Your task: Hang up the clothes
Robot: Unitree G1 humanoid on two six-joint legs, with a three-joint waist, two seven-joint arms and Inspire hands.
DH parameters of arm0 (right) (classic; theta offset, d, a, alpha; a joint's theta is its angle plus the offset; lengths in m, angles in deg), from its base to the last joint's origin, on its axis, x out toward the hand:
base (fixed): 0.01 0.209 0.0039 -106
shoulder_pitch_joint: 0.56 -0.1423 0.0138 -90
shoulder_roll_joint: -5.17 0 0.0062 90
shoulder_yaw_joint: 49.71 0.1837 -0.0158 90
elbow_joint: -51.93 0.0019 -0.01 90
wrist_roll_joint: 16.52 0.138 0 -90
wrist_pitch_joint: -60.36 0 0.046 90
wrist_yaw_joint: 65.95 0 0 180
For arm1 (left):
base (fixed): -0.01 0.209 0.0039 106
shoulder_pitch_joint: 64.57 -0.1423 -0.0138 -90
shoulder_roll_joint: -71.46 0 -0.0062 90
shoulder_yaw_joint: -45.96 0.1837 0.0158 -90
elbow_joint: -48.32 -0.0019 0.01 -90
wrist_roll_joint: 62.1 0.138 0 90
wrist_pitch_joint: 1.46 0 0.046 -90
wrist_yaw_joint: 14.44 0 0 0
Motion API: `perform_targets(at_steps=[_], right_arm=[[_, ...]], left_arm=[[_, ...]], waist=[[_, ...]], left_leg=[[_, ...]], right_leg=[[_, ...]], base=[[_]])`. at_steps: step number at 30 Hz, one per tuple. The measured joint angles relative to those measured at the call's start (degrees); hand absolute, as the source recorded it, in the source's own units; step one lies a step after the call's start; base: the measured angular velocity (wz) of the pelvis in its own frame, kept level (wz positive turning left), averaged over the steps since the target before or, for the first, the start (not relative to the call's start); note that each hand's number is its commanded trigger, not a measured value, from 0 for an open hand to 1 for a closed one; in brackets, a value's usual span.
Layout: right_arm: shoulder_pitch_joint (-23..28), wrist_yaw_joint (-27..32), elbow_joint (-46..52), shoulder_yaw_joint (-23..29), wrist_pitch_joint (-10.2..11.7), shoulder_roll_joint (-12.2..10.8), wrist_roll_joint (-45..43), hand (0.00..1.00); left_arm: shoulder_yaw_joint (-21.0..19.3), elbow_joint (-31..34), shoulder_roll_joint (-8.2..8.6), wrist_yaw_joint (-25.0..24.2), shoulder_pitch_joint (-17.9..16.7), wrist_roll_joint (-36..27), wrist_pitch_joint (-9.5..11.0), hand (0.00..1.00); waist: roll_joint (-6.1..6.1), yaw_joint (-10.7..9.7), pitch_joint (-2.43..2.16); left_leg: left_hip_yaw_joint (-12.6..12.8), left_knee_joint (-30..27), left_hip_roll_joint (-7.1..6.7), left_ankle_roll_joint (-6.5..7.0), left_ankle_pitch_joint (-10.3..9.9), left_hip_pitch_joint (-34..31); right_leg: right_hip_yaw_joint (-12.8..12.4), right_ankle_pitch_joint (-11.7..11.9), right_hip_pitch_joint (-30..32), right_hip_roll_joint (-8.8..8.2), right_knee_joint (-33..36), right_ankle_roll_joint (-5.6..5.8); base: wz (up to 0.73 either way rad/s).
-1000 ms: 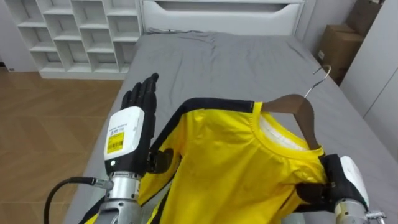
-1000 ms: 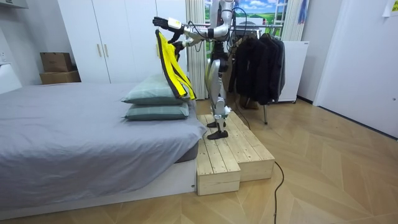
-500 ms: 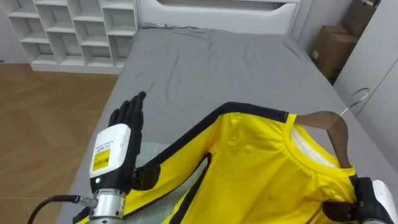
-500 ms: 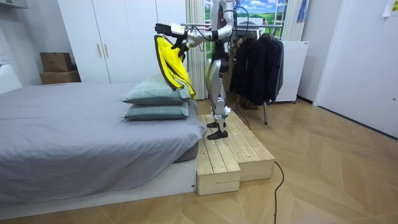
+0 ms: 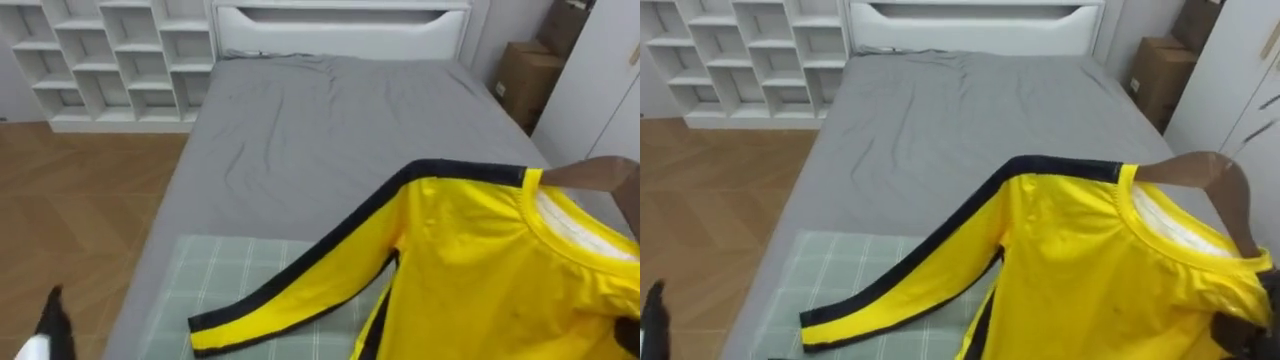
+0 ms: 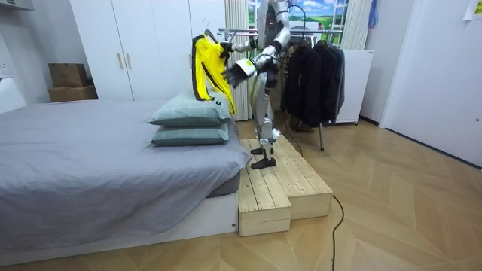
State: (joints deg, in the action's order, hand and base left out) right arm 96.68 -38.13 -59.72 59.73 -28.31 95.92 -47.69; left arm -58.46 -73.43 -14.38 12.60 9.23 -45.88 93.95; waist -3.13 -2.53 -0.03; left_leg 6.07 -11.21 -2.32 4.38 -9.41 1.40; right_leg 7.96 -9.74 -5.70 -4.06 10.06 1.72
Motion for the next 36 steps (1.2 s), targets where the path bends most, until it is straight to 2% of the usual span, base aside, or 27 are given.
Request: perform_targets(at_steps=[1,3,4,5,7,8,9,10,12,13,15,17,19,21,23,24,25,26,27,28,29,30,31,32,33,35,36], right_arm=[[0.7,0.0,0.9,0.1,0.0,0.0,-0.4,1.0],[2.6,0.0,2.9,0.3,0.1,0.0,-0.6,1.0],[3.1,0.0,3.3,0.3,0.1,0.0,-0.7,1.0],[3.6,0.0,4.3,0.3,0.0,0.0,-0.9,1.0],[3.9,-0.1,5.1,0.3,0.1,0.0,-1.4,1.0],[3.9,-0.3,5.3,0.2,0.1,0.0,-2.0,1.0],[3.9,-0.4,5.3,0.2,0.1,0.0,-2.4,1.0],[4.0,-0.5,5.5,0.1,0.0,0.0,-3.2,1.0],[5.0,-0.5,7.0,0.1,-0.6,-0.3,-4.1,1.0],[5.1,-0.5,7.5,0.1,-0.6,-0.5,-4.4,1.0],[5.3,-0.5,9.1,0.1,-0.7,-0.9,-5.0,1.0],[5.3,-0.5,9.5,0.0,-0.6,-0.9,-4.6,1.0],[5.3,-0.5,10.4,-0.2,-0.7,-0.9,-5.0,1.0],[5.2,-0.8,12.4,-0.7,-0.6,-0.9,-5.9,1.0],[5.2,-1.3,14.8,-2.6,-0.5,-0.8,-6.6,1.0],[5.3,-2.0,16.1,-3.4,-0.4,-0.8,-6.7,1.0],[5.3,-2.3,16.6,-3.8,-0.4,-0.8,-6.6,1.0],[5.3,-2.6,17.6,-4.8,-0.5,-0.8,-6.5,1.0],[5.2,-2.7,18.0,-5.2,-0.4,-0.8,-6.6,1.0],[5.1,-3.0,18.4,-5.9,0.1,-0.8,-6.6,1.0],[5.1,-3.0,18.9,-6.6,0.4,-0.8,-6.7,1.0],[5.1,-3.0,19.3,-6.8,0.5,-0.8,-6.7,1.0],[5.2,-3.0,19.7,-7.2,0.5,-0.8,-6.7,1.0],[5.2,-3.0,19.7,-7.8,0.3,-0.8,-6.6,1.0],[5.2,-3.0,19.7,-8.3,0.2,-0.8,-6.6,1.0],[5.0,-4.0,20.1,-10.3,-1.2,-0.8,-7.4,1.0],[4.4,-5.0,20.2,-11.8,-1.6,-0.8,-8.0,1.0]], left_arm=[[-0.7,-1.3,0.0,0.0,-0.6,-0.2,0.0,0.0],[-3.4,-5.3,0.25,0.1,-2.4,-1.0,0.0,0.0],[-3.9,-6.6,0.32,0.3,-2.7,-1.0,0.0,0.0],[-4.7,-9.7,0.38,0.7,-3.3,-1.0,0.0,0.0],[-6.0,-14.5,0.84,1.1,-4.0,-1.1,-0.1,0.0],[-6.4,-17.1,1.15,1.4,-4.8,-1.7,-0.1,0.0],[-6.7,-18.8,1.29,1.4,-5.1,-2.1,-0.1,0.0],[-7.9,-21.5,1.8,1.5,-5.7,-2.6,-0.8,0.0],[-8.1,-25.0,2.37,1.6,-6.8,-5.1,-2.6,0.0],[-8.1,-25.4,2.54,1.6,-6.8,-5.8,-3.0,0.0],[-8.1,-26.1,2.83,1.6,-6.9,-7.5,-4.0,0.0],[-7.8,-26.1,2.81,1.6,-6.4,-7.5,-4.5,0.0],[-7.0,-25.6,3.09,1.6,-4.9,-6.4,-5.1,0.0],[-5.5,-25.5,3.34,1.7,-3.3,-5.7,-5.8,0.0],[-2.4,-24.3,3.05,2.1,-2.1,-2.8,-7.1,0.0],[-1.3,-24.4,2.94,2.2,-1.7,-1.7,-7.5,0.0],[-0.9,-24.4,2.86,2.2,-1.6,-1.4,-7.7,0.0],[-0.4,-24.4,2.65,2.2,-1.1,-1.5,-8.1,0.0],[0.0,-24.4,2.45,2.2,-1.0,-1.5,-8.3,0.0],[0.0,-24.4,2.35,2.3,-1.0,-1.5,-9.0,0.0],[-0.2,-24.4,2.29,2.8,-1.7,-1.8,-10.0,0.0],[-0.5,-24.4,2.27,3.1,-2.4,-2.3,-10.4,0.0],[-1.1,-24.5,2.44,3.5,-3.4,-2.4,-11.5,0.0],[-1.1,-24.5,2.67,3.7,-4.2,-2.4,-12.3,0.0],[-1.0,-24.5,2.83,3.8,-4.4,-2.6,-12.5,0.0],[-1.1,-24.5,4.06,4.2,-4.6,-3.2,-13.3,0.0],[-1.5,-24.5,4.83,5.2,-4.6,-3.2,-13.9,0.0]], waist=[[-0.01,0.0,0.04],[-0.22,1.0,0.2],[-0.2,1.4,0.16],[-0.19,1.6,0.22],[-0.16,2.6,0.28],[0.04,4.4,0.28],[-0.12,5.1,0.35],[0.15,5.7,0.19],[-0.49,5.8,0.22],[0.44,5.7,0.12],[0.13,4.9,0.09],[-0.63,3.6,0.07],[-0.23,2.8,0.21],[-0.26,3.0,0.21],[-0.77,2.6,0.34],[-1.03,2.6,0.4],[-1.21,2.6,0.5],[-1.86,2.5,0.48],[-2.13,2.4,0.44],[-2.36,2.8,0.41],[-2.06,2.9,0.3],[-1.81,2.8,0.35],[-1.25,2.7,0.35],[-1.29,2.8,0.22],[-1.5,2.7,0.37],[-1.51,3.2,0.63],[-1.39,4.1,0.59]], left_leg=[[0.3,0.1,0.07,0.0,0.0,0.1],[3.1,0.5,0.71,-0.01,-0.1,0.3],[3.6,0.5,0.87,-0.05,-0.1,0.4],[5.1,0.8,1.12,-0.08,-0.2,0.9],[8.2,1.4,1.85,-0.27,-0.7,2.0],[11.3,1.7,2.61,-0.57,-1.4,3.2],[12.9,1.6,3.06,-0.75,-1.9,3.6],[14.8,1.3,3.6,-1.12,-2.6,4.2],[18.9,1.3,4.5,-1.72,-3.6,5.4],[19.4,1.2,4.65,-1.91,-3.8,5.5],[20.7,0.7,5.17,-2.33,-4.2,5.8],[21.7,0.4,5.68,-2.72,-4.4,6.4],[22.7,-0.1,6.16,-3.02,-4.6,6.7],[24.3,-1.6,7.24,-3.69,-5.7,7.0],[26.9,-5.6,9.47,-4.93,-7.9,7.1],[28.0,-7.9,10.77,-5.69,-9.0,7.2],[28.5,-9.2,11.21,-6.0,-9.2,7.3],[29.6,-12.1,12.5,-6.62,-9.5,7.1],[29.9,-14.0,13.18,-6.71,-9.6,6.7],[29.6,-18.4,15.02,-6.76,-9.5,5.9],[27.9,-22.0,16.52,-6.96,-9.4,5.2],[26.4,-23.4,16.94,-7.31,-9.2,4.9],[22.0,-25.3,16.57,-7.55,-8.3,4.1],[17.6,-26.9,15.39,-7.76,-6.8,2.5],[15.0,-26.8,14.26,-7.54,-7.0,1.9],[5.4,-19.2,7.75,-6.51,-8.6,-1.3],[2.3,-14.2,5.61,-6.38,-8.5,-2.9]], right_leg=[[-0.1,0.0,0.1,0.0,0.1,0.0],[-1.6,0.0,1.2,0.18,0.7,-0.01],[-1.8,0.1,1.5,0.18,0.8,-0.06],[-2.6,0.1,1.9,0.27,1.2,-0.09],[-2.3,0.1,3.0,0.37,2.0,-0.16],[-0.7,0.4,4.0,0.08,2.9,-0.37],[0.9,0.5,4.4,-0.19,3.3,-0.45],[3.9,0.7,4.9,-1.0,4.1,-0.55],[6.1,0.7,6.0,-1.74,5.7,-0.56],[6.7,0.7,6.4,-1.81,6.1,-0.61],[7.0,0.7,6.8,-1.71,6.7,-0.68],[6.3,0.7,6.6,-0.76,6.7,-0.71],[6.4,0.5,6.7,-0.47,6.9,-1.11],[6.6,0.2,6.8,0.11,7.3,-1.63],[9.3,-1.8,7.5,0.43,10.1,-3.09],[8.5,-2.8,7.9,0.64,11.5,-3.66],[7.9,-3.4,8.0,0.88,12.1,-3.84],[6.4,-4.4,8.5,1.59,13.0,-4.45],[5.5,-4.6,8.7,2.14,13.2,-4.77],[3.5,-4.5,8.8,3.63,13.1,-5.57],[1.5,-4.4,8.7,5.27,13.0,-6.31],[0.5,-4.3,8.6,5.96,12.9,-6.67],[-2.1,-4.1,8.5,7.11,12.8,-7.16],[-5.1,-4.0,8.1,7.69,12.7,-7.44],[-6.6,-4.0,8.1,7.7,12.7,-7.44],[-11.8,-3.5,9.6,7.04,12.5,-6.94],[-15.2,-2.9,10.7,7.13,12.5,-6.59]], base=[[-0.24],[-0.42],[-0.56],[-0.6],[-0.92],[-1.16],[-1.41],[-1.12],[-0.99],[-0.73],[-0.38],[-0.19],[-0.25],[-0.45],[-0.62],[-0.62],[-0.6],[-0.53],[-0.84],[-1.04],[-1.06],[-1.01],[-0.95],[-0.94],[-0.91],[-1.13],[-1.31]])
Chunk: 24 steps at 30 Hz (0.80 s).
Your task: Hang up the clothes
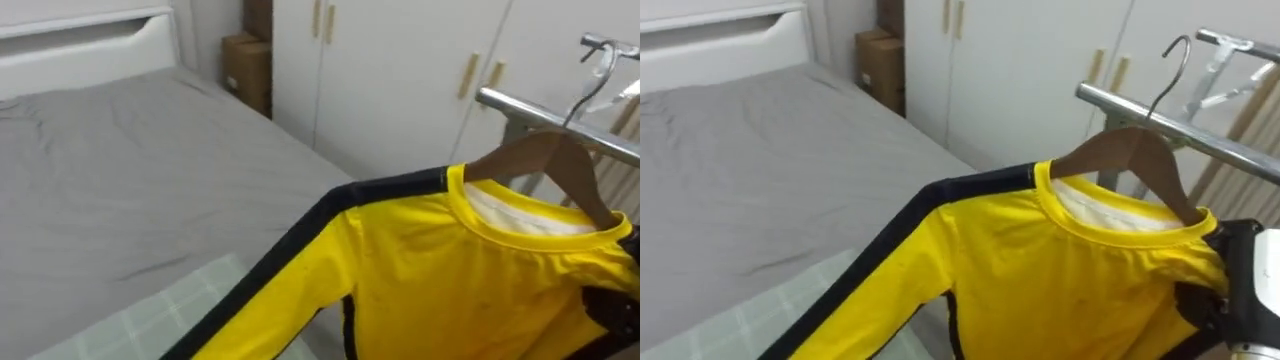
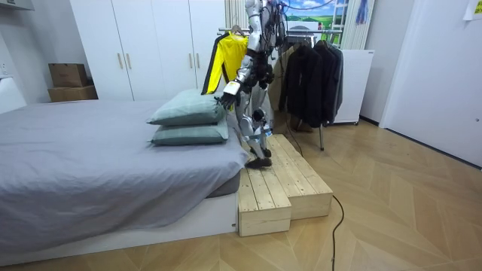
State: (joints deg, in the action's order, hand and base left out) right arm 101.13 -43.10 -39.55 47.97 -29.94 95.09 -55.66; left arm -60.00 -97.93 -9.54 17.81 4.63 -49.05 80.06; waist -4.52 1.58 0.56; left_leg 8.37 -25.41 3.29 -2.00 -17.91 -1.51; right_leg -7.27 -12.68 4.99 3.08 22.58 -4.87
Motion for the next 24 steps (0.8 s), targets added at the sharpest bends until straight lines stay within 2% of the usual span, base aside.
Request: perform_targets(at_steps=[1,2,3,4,5,6,8,9,13,16,19,21,24], right_arm=[[-0.3,-0.5,0.0,-0.8,-0.1,0.1,-0.6,1.0],[-0.8,-0.9,0.0,-2.6,-0.5,0.2,-1.7,1.0],[-1.1,-1.2,0.1,-3.4,-0.5,0.2,-2.1,1.0],[-1.2,-1.6,0.2,-4.2,-0.6,0.3,-3.4,1.0],[-1.2,-1.9,0.2,-4.3,-0.6,0.1,-3.9,1.0],[-1.2,-1.9,0.2,-4.3,-0.6,0.0,-3.9,1.0],[-1.1,-2.2,1.3,-3.3,-0.6,-0.1,-4.0,1.0],[-1.2,-2.2,2.6,-2.6,-0.7,-0.1,-4.0,1.0],[-1.2,-2.2,8.2,-2.0,-1.1,-0.1,-4.1,1.0],[-1.6,-2.3,9.7,-2.2,-1.0,-0.4,-4.1,1.0],[-1.3,-3.0,9.7,-2.1,-1.8,-1.8,-4.9,1.0],[-1.8,-3.1,8.9,-2.7,-2.2,-3.2,-6.1,1.0],[-1.8,-3.2,8.7,-3.7,-2.4,-5.4,-7.4,1.0]], left_arm=[[-0.4,0.0,0.43,0.7,0.0,0.0,0.0,0.0],[-1.6,-0.1,1.31,2.2,0.0,-0.4,-0.2,0.0],[-2.0,-0.2,1.6,3.1,0.0,-1.4,-0.4,0.0],[-2.0,-0.2,2.13,4.6,-0.1,-2.8,-0.8,0.0],[-2.0,-0.3,2.32,5.6,-0.1,-4.5,-1.2,0.0],[-2.0,-0.2,2.24,5.9,-0.1,-5.4,-1.2,0.0],[-2.0,-0.2,2.3,7.4,-0.1,-8.0,-1.3,0.0],[-1.9,-0.2,2.42,7.8,-0.1,-8.5,-1.5,0.0],[-1.9,-0.2,3.0,10.5,-0.1,-9.1,-1.7,0.0],[-1.9,-1.2,3.38,12.6,-0.1,-10.4,-1.7,0.0],[-1.9,-1.9,3.42,14.3,-0.1,-11.7,-1.7,0.0],[-2.0,-1.9,3.52,15.3,0.0,-13.1,-1.7,0.0],[-2.0,-2.7,3.68,16.7,0.1,-13.5,-1.7,0.0]], waist=[[0.01,0.5,0.01],[0.11,0.9,-0.04],[0.29,0.9,0.0],[0.98,0.8,-0.05],[1.75,0.7,-0.36],[1.67,0.3,-0.3],[0.38,-1.2,0.33],[0.18,-1.3,0.4],[0.2,-2.7,0.39],[0.26,-2.6,0.47],[0.65,-2.7,0.78],[1.13,-1.3,1.11],[1.71,-1.1,1.19]], left_leg=[[-1.5,2.4,-1.05,-0.03,0.2,-0.7],[-4.7,6.5,-2.11,-0.01,1.0,-1.9],[-5.9,8.1,-2.16,0.05,1.9,-2.5],[-7.1,9.1,-1.9,-0.21,4.6,-3.1],[-7.4,9.4,-1.92,0.33,6.7,-2.7],[-7.2,9.5,-1.89,0.46,7.7,-2.7],[-5.6,10.6,-2.28,0.96,8.4,-2.6],[-5.0,10.9,-2.78,1.22,8.6,-2.7],[-4.7,11.9,-2.79,1.59,8.9,-2.6],[-2.0,13.4,-2.14,1.61,9.0,-1.4],[1.3,14.2,-1.17,1.63,8.9,-0.7],[6.1,14.9,-0.01,1.45,8.7,-0.1],[9.9,15.0,0.98,1.02,8.2,0.3]], right_leg=[[-1.8,0.4,0.4,0.26,-0.1,0.19],[-5.1,1.4,0.9,1.0,-1.0,0.52],[-6.3,1.8,1.0,1.45,-1.3,0.68],[-7.8,2.4,1.3,2.37,-2.0,0.95],[-8.8,2.4,1.5,3.08,-1.9,1.2],[-8.9,2.4,1.7,3.24,-1.9,1.36],[-9.9,2.6,2.5,3.04,-2.0,2.21],[-10.6,2.8,3.0,2.97,-2.3,2.56],[-12.0,3.6,2.8,3.06,-4.2,2.88],[-15.0,4.2,2.6,3.9,-5.0,3.04],[-16.4,5.0,3.0,4.52,-6.0,3.1],[-18.8,5.9,4.1,5.57,-6.1,3.34],[-17.8,6.5,5.5,5.87,-6.1,3.49]], base=[[-1.51],[-1.2],[-1.34],[-1.09],[-0.91],[-0.53],[-0.26],[-0.22],[-0.14],[-0.42],[-0.57],[-0.85],[-0.75]])
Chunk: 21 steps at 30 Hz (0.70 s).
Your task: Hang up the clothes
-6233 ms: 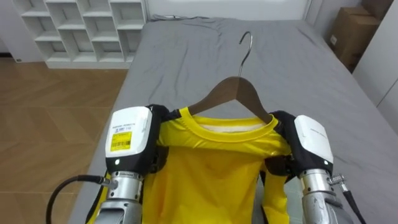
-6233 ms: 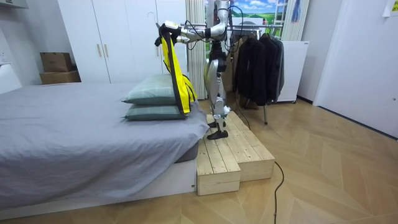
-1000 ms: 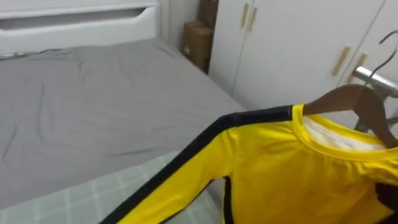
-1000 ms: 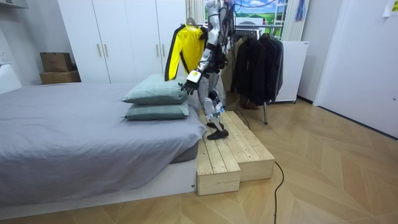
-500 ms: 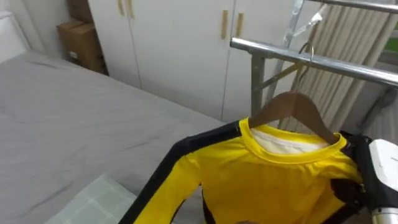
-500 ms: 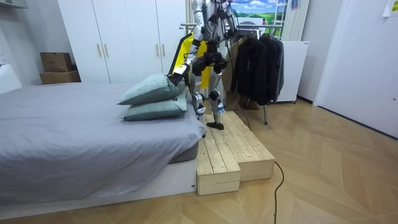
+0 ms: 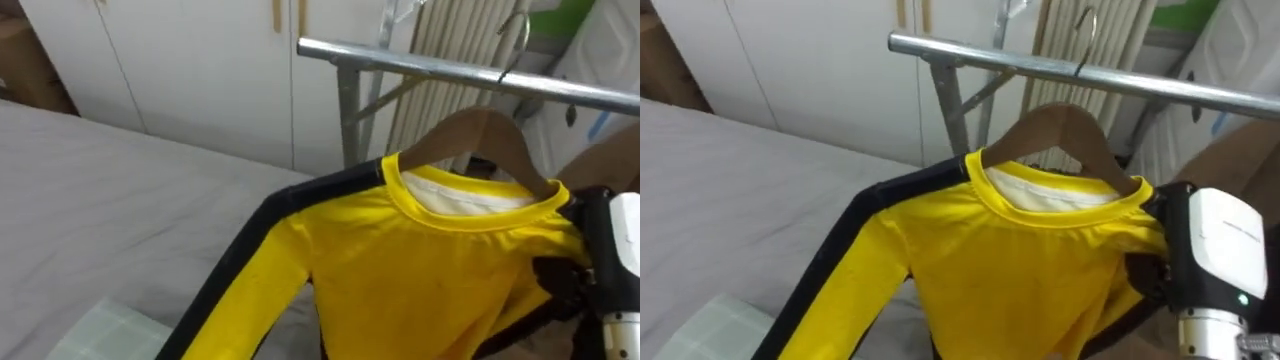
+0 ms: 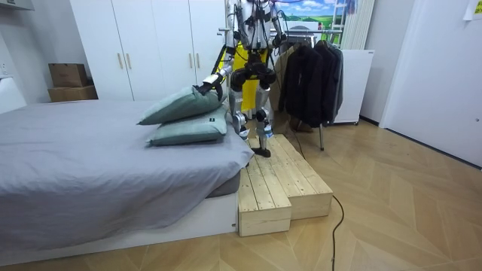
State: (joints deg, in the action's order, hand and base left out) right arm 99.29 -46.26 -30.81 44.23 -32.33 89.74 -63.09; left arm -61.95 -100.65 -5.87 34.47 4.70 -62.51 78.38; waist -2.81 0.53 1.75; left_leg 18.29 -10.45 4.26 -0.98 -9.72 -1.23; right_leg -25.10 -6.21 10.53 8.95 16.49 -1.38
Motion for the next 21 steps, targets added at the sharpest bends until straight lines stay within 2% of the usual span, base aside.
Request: perform_targets(at_steps=[2,3,4,5,6,8,16,19,21], right_arm=[[0.0,-0.4,-0.4,-1.4,-1.1,-1.1,0.1,1.0],[0.0,-0.6,-0.4,-1.6,-1.5,-1.1,0.1,1.0],[0.0,-1.1,-0.4,-1.8,-2.2,-0.9,0.1,1.0],[-0.3,-1.5,-0.3,-2.2,-2.4,-0.6,0.2,1.0],[-0.5,-1.8,0.1,-2.8,-2.4,-0.5,1.1,1.0],[-0.5,-2.1,0.2,-3.3,-2.4,-0.5,2.4,1.0],[-1.0,-4.9,1.5,-5.1,-3.2,-0.6,3.3,1.0],[-1.0,-5.0,3.1,-5.2,-3.2,-0.6,3.3,1.0],[-1.1,-5.0,3.2,-5.2,-3.2,-0.6,3.3,1.0]], left_arm=[[0.0,-0.3,-0.25,1.7,0.2,0.0,0.0,0.0],[0.0,-0.3,-0.36,2.0,0.4,0.0,0.0,0.0],[0.0,-0.3,-0.71,2.6,1.3,0.0,0.0,0.0],[0.0,-0.2,-0.91,3.0,1.7,0.0,0.0,0.0],[0.0,-0.1,-0.85,3.2,1.8,-0.1,0.1,0.0],[0.0,0.1,-0.92,3.4,2.2,-0.1,0.1,0.0],[0.1,0.1,-0.87,4.5,2.9,-0.1,0.1,0.0],[0.1,0.1,-0.83,4.5,2.9,-0.1,0.1,0.0],[0.2,0.1,-0.83,4.4,2.9,-0.1,0.1,0.0]], waist=[[-0.05,0.0,0.05],[-0.03,-0.2,0.04],[-0.08,-0.4,0.04],[-0.22,-0.3,0.0],[-0.21,-0.5,-0.05],[-0.16,-1.4,-0.07],[-0.29,-1.5,-0.26],[-0.07,-1.3,-0.48],[0.13,-0.8,-0.79]], left_leg=[[2.5,0.2,0.43,-0.51,-0.4,0.8],[2.7,0.3,0.5,-0.58,-0.4,0.9],[2.7,0.5,0.55,-0.69,-0.4,0.9],[2.6,0.9,0.56,-0.86,-0.2,0.9],[2.6,1.0,0.68,-0.94,-0.2,0.9],[2.1,1.0,0.93,-1.03,-0.2,1.0],[1.9,1.0,0.87,-1.06,-0.2,1.3],[1.7,1.0,0.86,-1.05,-0.2,1.4],[1.5,1.0,0.83,-1.05,-0.2,1.7]], right_leg=[[7.1,0.5,1.6,-1.54,0.3,-0.58],[7.5,0.5,1.6,-1.71,0.3,-0.73],[7.0,0.5,1.6,-1.07,0.3,-0.85],[4.8,0.6,1.4,-0.6,0.1,-0.73],[4.4,1.1,1.2,-0.29,-0.4,-0.93],[4.7,2.0,0.4,-0.02,-1.6,-1.63],[4.7,2.1,0.2,-0.03,-1.8,-1.57],[4.7,2.2,-0.2,-0.07,-2.0,-1.53],[4.8,2.2,-0.5,-0.11,-2.0,-1.53]], base=[[-0.59],[-0.26],[-0.12],[-0.2],[-0.19],[0.01],[0.01],[0.01],[0.02]])
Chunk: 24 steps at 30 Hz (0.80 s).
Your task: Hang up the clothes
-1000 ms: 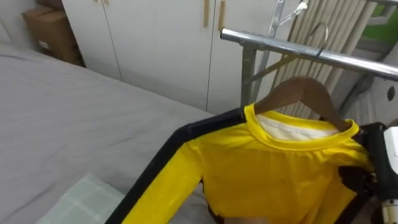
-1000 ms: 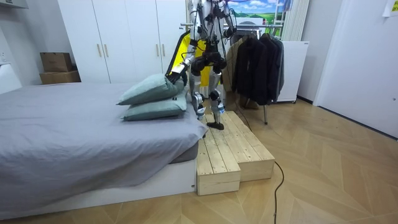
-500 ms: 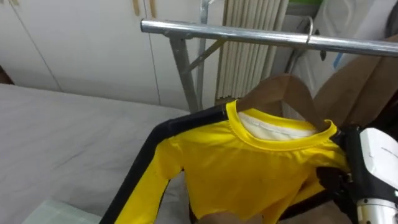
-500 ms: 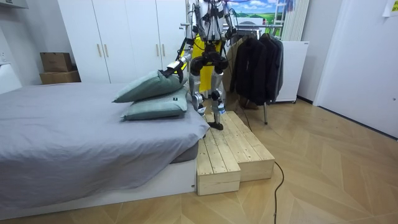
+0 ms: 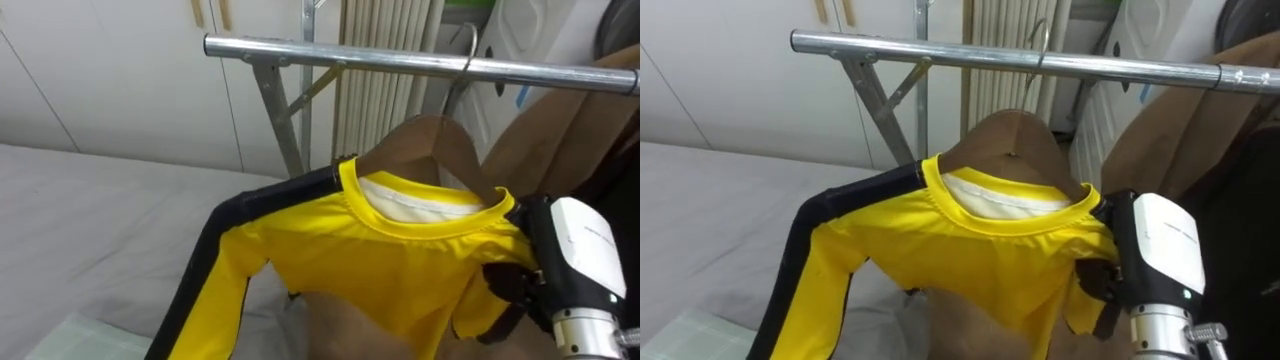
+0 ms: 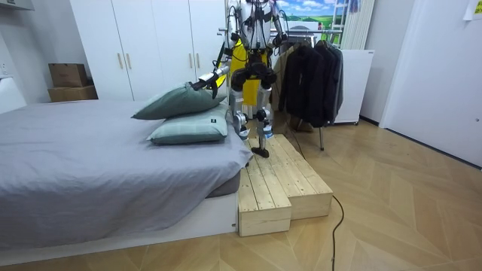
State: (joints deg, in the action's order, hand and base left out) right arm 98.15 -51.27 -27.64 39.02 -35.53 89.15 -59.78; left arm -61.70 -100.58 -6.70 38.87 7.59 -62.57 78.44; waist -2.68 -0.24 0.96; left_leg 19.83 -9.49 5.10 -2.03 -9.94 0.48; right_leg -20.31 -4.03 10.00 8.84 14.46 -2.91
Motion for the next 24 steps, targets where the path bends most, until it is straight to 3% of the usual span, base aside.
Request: perform_targets(at_steps=[3,10,15,24], right_arm=[[-0.1,-0.4,0.0,0.0,-0.3,0.0,0.0,1.0],[-0.4,-1.7,0.0,0.3,-0.5,0.1,0.8,1.0],[-1.0,-1.7,-1.0,0.9,-0.4,0.2,6.3,1.0],[-4.3,-1.7,-5.5,2.9,0.0,0.2,7.7,1.0]], left_arm=[[0.7,0.0,-0.01,0.0,0.0,0.0,0.0,0.0],[0.7,-0.4,-0.05,-0.1,0.0,0.1,0.2,0.0],[0.8,-0.2,-0.17,-0.4,0.0,0.3,0.9,0.0],[0.8,-0.1,-0.32,-0.3,0.0,0.3,2.0,0.0]], waist=[[0.05,0.8,-0.28],[-0.1,1.8,-0.43],[0.0,1.9,-0.47],[0.11,2.0,-0.42]], left_leg=[[-0.1,0.0,0.0,0.0,0.0,0.3],[-0.2,0.0,0.01,0.01,0.0,1.1],[-1.5,-0.1,0.02,-0.02,0.0,1.7],[-2.7,-0.1,0.02,-0.25,-0.2,1.7]], right_leg=[[0.1,0.0,-0.2,-0.03,0.0,0.0],[0.4,0.0,-1.0,-0.05,0.0,-0.03],[1.8,0.1,-2.6,-0.51,-1.0,-0.16],[3.1,0.3,-3.2,-0.82,-1.8,-0.2]], base=[[0.0],[0.0],[0.16],[0.06]])
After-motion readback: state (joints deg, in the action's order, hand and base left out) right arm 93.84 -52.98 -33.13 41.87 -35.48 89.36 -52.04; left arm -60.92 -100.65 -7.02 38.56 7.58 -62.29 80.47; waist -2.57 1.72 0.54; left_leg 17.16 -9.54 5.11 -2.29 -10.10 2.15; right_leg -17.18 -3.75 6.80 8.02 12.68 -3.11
